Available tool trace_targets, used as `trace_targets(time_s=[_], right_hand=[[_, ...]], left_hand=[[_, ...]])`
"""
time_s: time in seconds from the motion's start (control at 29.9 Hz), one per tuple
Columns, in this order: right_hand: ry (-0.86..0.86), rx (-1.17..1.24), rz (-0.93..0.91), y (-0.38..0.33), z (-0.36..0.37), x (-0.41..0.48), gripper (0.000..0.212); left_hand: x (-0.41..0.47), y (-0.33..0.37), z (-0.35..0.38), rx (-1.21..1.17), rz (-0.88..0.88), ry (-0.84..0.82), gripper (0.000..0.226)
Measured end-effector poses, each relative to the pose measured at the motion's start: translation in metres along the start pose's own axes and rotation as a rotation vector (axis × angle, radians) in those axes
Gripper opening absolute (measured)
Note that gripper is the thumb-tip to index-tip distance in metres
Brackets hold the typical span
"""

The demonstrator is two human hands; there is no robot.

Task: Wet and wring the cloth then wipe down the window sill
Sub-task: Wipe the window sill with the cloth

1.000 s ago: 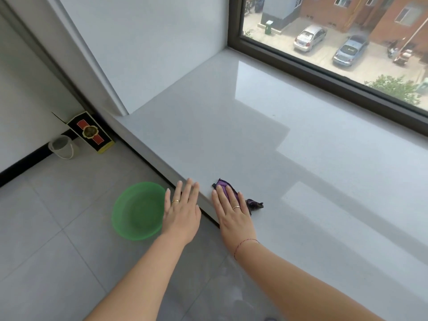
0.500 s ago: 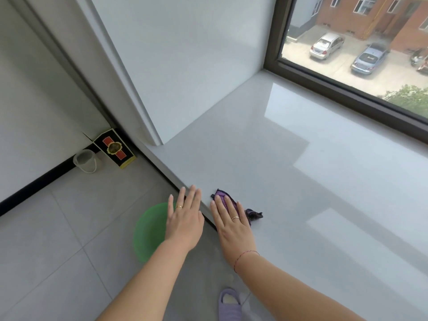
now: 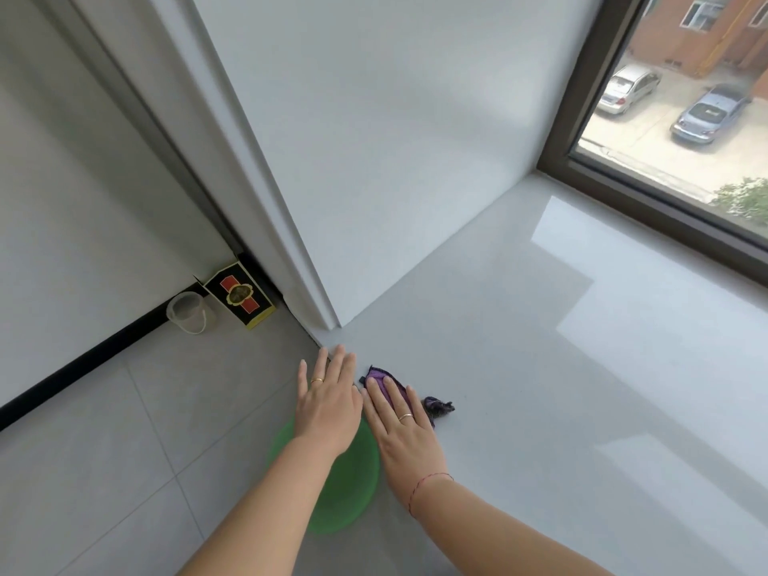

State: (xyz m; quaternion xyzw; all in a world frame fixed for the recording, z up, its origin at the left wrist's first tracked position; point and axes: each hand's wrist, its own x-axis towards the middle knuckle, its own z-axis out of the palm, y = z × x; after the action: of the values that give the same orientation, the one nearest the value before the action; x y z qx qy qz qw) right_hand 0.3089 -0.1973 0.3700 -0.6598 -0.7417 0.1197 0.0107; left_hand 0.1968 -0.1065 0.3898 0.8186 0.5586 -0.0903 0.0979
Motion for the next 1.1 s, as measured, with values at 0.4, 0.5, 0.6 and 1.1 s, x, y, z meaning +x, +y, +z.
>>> trace_targets(time_s=[0.4,0.5,0.6,1.1], right_hand=[[-0.028,-0.035,-0.069,-0.007,-0.003,0.04,0.074],[-0.033,-0.056,-0.067,-0.011,-0.003,0.053,0.074],[-0.025,-0.071,-0.061,-0.013,-0.003,0.065,0.074],[0.093,-0.126,0.101,-0.062,-0.008,0.127,0.078]], left_hand=[[0.017,-0.02,0.0,-0.067,-0.049,0.054,0.051],[0.021,-0.029,-0.004,-0.06,-0.014,0.073,0.048],[0.023,-0.036,-0.008,-0.07,0.021,0.089,0.047],[0.08,-0.098,-0.031,-0.208,0.328,0.194,0.035]])
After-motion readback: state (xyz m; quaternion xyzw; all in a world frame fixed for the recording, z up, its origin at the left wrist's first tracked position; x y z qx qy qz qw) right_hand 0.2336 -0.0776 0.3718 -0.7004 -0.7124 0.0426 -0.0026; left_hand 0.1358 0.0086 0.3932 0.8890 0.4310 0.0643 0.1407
